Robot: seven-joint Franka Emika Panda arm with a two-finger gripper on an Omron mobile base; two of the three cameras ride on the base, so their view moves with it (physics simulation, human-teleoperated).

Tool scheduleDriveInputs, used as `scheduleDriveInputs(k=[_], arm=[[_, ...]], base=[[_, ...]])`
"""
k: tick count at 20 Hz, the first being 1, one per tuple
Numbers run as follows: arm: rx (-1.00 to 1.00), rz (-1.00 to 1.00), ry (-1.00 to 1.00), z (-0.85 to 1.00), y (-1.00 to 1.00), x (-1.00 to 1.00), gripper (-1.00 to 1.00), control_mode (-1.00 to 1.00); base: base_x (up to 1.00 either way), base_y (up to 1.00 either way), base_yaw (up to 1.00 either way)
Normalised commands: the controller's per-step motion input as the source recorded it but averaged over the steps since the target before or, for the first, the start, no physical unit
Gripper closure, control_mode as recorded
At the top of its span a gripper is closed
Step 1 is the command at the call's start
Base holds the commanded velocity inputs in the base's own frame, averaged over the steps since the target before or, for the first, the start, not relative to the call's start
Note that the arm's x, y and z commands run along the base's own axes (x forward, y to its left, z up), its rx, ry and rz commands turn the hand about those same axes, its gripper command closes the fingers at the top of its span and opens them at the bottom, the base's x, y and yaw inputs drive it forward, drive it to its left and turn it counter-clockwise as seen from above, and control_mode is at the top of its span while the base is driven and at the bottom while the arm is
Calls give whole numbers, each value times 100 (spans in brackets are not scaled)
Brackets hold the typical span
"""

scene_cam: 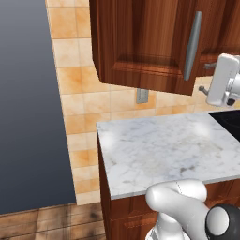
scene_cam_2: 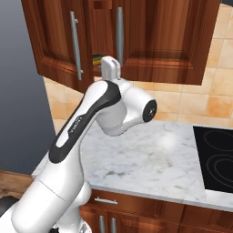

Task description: Open the cabinet. Pick the sponge and place it next to the sink. Then close the cabinet.

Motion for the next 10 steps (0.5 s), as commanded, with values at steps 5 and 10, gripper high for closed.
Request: scheduleDriveInputs(k=[5, 10], arm=[[4, 14, 0, -2, 7, 41, -100, -100], [3, 16, 0, 0, 12, 37, -100, -100]], base=[[0, 0, 0], [0, 0, 0]])
